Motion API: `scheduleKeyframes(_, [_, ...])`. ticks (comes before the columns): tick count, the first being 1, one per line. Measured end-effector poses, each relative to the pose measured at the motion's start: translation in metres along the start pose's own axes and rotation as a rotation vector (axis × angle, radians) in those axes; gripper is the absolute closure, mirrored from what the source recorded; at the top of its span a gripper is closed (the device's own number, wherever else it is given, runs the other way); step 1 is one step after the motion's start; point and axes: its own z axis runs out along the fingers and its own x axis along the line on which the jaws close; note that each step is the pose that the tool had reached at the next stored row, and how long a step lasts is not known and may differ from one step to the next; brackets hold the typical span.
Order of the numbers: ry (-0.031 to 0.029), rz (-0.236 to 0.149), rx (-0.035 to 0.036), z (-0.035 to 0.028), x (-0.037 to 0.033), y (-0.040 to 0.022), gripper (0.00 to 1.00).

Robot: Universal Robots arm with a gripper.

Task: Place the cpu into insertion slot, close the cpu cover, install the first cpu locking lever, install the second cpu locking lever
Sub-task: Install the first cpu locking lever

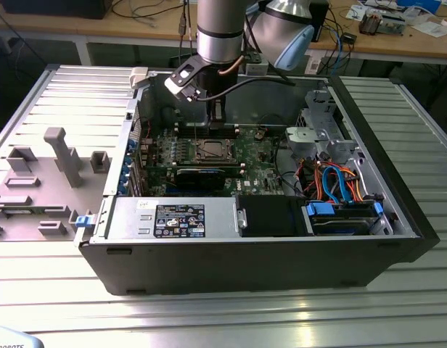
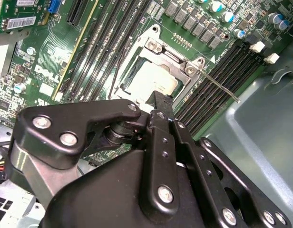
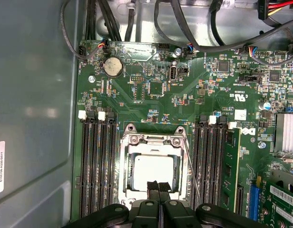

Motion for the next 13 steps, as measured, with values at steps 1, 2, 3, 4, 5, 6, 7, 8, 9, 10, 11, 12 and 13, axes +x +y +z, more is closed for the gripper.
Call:
scheduleKeyframes(1, [-0.0001, -0.015, -0.0001, 0.0, 0.0, 0.0, 0.89])
scheduleKeyframes(2, [-0.0003, -0.041, -0.0004, 0.0, 0.0, 0.0, 0.89])
scheduleKeyframes(3, [-0.0004, -0.059, -0.0006, 0.0, 0.0, 0.0, 0.89])
scheduleKeyframes(4, [-0.0006, -0.09, -0.0009, 0.0, -0.0001, 0.0, 0.89])
scheduleKeyframes(5, [-0.0006, -0.107, -0.0011, 0.0, -0.0001, 0.0, 0.89])
scheduleKeyframes(6, [-0.0008, -0.125, -0.0013, 0.0, -0.0001, 0.0, 0.89])
scheduleKeyframes(7, [-0.0008, -0.125, -0.0013, 0.0, -0.0001, 0.0, 0.89])
scheduleKeyframes(8, [-0.0008, -0.126, -0.0013, 0.0, -0.0001, 0.0, 0.89])
scheduleKeyframes(9, [-0.0007, -0.126, -0.0014, 0.0, -0.0001, 0.0, 0.89])
scheduleKeyframes(10, [-0.0008, -0.126, -0.0013, 0.0, -0.0001, 0.0, 0.89])
scheduleKeyframes(11, [-0.0008, -0.126, -0.0012, 0.0, -0.0001, 0.0, 0.89])
scheduleKeyframes(12, [-0.0008, -0.126, -0.0013, 0.0, -0.0001, 0.0, 0.89])
scheduleKeyframes(13, [-0.0008, -0.126, -0.0013, 0.0, -0.0001, 0.0, 0.89])
